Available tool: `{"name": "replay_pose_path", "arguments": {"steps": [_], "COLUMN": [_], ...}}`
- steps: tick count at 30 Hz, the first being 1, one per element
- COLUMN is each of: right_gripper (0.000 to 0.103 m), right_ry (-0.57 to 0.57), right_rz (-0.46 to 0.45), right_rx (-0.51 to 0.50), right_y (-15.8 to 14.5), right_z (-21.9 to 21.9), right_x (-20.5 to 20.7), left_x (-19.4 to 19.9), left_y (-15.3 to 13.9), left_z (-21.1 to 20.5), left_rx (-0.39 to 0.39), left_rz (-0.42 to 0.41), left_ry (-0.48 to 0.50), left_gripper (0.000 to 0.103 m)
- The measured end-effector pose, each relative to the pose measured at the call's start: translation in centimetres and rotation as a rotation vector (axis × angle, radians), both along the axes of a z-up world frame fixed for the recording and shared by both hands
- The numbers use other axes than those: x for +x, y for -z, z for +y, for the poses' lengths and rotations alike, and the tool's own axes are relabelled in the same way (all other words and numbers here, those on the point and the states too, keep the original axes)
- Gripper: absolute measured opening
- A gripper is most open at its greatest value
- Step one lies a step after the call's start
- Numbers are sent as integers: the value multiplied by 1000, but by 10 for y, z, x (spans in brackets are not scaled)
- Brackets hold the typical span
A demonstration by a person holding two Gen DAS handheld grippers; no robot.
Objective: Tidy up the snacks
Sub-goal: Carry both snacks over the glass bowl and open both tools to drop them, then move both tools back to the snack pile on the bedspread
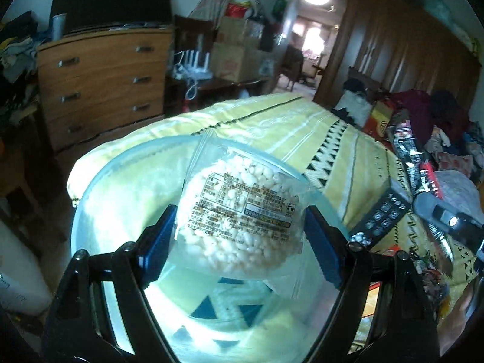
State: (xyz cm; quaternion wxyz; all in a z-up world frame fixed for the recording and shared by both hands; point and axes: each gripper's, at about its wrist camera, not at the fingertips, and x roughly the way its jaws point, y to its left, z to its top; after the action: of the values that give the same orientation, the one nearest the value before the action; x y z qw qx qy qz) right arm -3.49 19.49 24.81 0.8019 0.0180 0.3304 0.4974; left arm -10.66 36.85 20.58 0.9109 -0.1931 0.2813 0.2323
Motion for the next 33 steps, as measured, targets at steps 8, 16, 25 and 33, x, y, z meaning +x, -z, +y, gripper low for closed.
{"name": "replay_pose_path", "arguments": {"steps": [8, 16, 25, 33], "right_gripper": [17, 17, 21, 31], "right_ry": [-42, -38, -51, -47], "right_rz": [43, 55, 80, 103], "right_rx": [-49, -68, -98, -106], "right_y": [28, 35, 42, 48], "right_z": [39, 40, 52, 60], "right_x": [-1, 5, 9, 15], "left_x": [-12, -16, -11, -13], "left_y": [2, 4, 12, 13], "left_z": [11, 14, 20, 24], "left_rx": [2, -7, -37, -48], "left_rz": [20, 27, 64, 78], "left_ry": [-18, -18, -11, -33], "left_gripper": [83, 83, 86, 93]}}
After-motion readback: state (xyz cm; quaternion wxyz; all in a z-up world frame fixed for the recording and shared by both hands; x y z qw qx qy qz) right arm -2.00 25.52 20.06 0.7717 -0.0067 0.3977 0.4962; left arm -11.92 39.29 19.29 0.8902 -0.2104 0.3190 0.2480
